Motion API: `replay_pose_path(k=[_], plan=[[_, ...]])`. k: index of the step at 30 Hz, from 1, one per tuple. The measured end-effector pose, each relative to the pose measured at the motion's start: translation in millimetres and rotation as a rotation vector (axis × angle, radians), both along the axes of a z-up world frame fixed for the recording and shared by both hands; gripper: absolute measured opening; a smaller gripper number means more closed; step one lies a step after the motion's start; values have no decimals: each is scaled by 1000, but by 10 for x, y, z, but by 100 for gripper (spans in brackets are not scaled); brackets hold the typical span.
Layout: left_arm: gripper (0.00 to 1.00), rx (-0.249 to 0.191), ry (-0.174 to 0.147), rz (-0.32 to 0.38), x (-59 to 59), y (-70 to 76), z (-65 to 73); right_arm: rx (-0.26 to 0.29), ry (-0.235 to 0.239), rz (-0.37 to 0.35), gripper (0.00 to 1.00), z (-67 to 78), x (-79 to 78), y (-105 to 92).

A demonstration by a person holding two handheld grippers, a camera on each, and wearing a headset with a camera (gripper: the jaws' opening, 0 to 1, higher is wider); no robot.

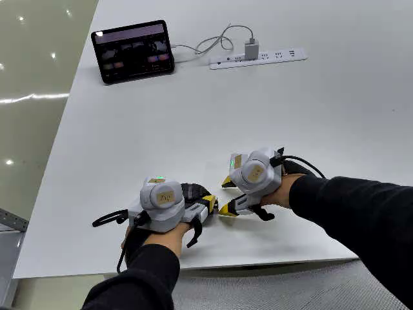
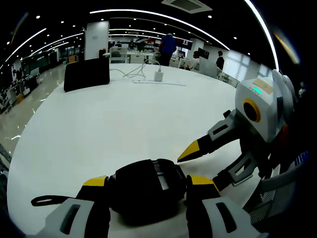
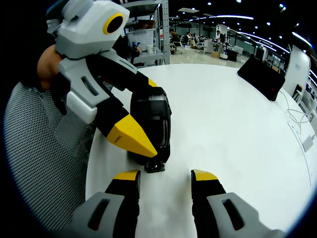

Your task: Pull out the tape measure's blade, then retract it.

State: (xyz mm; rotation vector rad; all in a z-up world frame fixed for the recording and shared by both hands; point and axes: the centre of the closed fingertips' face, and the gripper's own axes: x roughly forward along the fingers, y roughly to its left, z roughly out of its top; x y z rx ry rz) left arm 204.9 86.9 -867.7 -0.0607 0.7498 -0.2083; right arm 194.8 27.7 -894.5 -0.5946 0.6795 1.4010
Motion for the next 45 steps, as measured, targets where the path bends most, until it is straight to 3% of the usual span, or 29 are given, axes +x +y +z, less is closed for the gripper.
replay_pose_path(k=[10, 17, 21, 29, 31, 33, 35, 37, 40, 42, 43, 45], plan=[[58, -1, 3, -6, -8, -2, -9, -9, 23, -20, 76, -7, -24, -24], [59, -11, 22, -14, -36, 0, -11, -26, 18, -59, 90, -10, 0, -128], [59, -25, 36, -14, -52, 8, -3, 10, 22, -89, 100, 77, 22, -107], [56, -34, 47, -26, -66, 39, 105, 39, 27, -129, 100, 165, 42, -203], [57, -58, 78, 7, -91, 89, 126, 44, 24, -136, 100, 184, 46, -241], [59, -52, 47, -19, -49, 121, 207, 52, 23, -143, 100, 210, 35, -289], [62, -42, 39, -40, -30, 169, 219, 52, 19, -153, 100, 231, 29, -355], [71, -127, 50, -119, -57, 58, 215, 75, 17, -171, 100, 305, 18, -402], [73, -96, 34, -196, -83, 122, 205, 94, 6, -187, 100, 392, 15, -509], [80, -98, 62, -204, -118, 189, 173, 106, 0, -200, 100, 441, 18, -598], [84, -99, 42, -217, -106, 200, 192, 112, -7, -207, 100, 463, 22, -638], [91, -44, 2, -251, -89, 283, 225, 127, -11, -227, 100, 511, 20, -739]])
